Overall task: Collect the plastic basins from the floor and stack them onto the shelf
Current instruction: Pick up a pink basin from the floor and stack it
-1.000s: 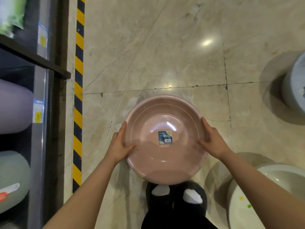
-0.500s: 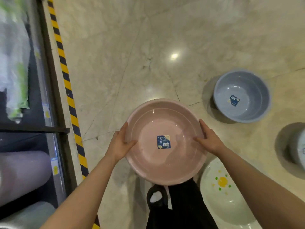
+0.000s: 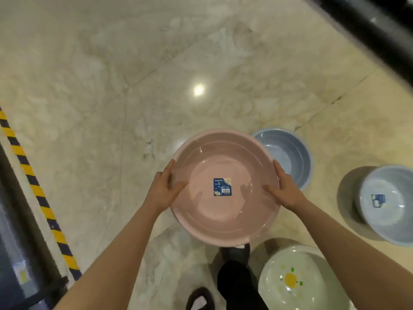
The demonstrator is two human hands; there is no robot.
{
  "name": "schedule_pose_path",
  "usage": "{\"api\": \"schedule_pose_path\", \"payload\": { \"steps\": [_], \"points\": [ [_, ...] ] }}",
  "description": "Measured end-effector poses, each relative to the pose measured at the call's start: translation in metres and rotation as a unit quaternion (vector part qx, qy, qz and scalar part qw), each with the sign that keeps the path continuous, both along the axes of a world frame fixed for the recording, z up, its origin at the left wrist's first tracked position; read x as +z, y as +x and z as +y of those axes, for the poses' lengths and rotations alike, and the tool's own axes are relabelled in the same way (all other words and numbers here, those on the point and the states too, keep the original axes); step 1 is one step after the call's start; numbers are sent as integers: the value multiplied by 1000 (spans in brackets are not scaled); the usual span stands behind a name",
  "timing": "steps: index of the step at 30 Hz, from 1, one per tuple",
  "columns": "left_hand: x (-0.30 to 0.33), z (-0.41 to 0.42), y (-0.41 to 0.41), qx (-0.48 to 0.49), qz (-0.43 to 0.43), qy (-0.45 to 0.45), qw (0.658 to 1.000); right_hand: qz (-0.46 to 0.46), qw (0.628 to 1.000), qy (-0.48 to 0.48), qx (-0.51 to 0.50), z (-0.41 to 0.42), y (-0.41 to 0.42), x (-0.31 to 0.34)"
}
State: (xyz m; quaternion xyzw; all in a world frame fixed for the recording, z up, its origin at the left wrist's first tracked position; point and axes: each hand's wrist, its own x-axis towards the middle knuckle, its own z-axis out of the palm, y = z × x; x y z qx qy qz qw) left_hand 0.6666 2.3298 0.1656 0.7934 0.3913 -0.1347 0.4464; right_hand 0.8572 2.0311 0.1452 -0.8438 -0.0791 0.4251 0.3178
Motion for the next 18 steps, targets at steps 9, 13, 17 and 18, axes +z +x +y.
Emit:
{"api": "schedule_pose_path", "payload": {
  "steps": [9, 13, 17, 18],
  "points": [
    [3, 4, 154, -142, -24, -40, 989, -29, 991, -2, -131, -39, 70, 24],
    [6, 2, 217, -239, -53, -38, 969, -22, 977, -20, -209, -59, 79, 27],
    [3, -11, 270, -317, -27, -51, 947, -11, 953, -35, -300, -74, 73, 31],
    [3, -17, 282, -328, -26, -54, 943, -12, 946, -39, -322, -77, 70, 33]
  ]
}}
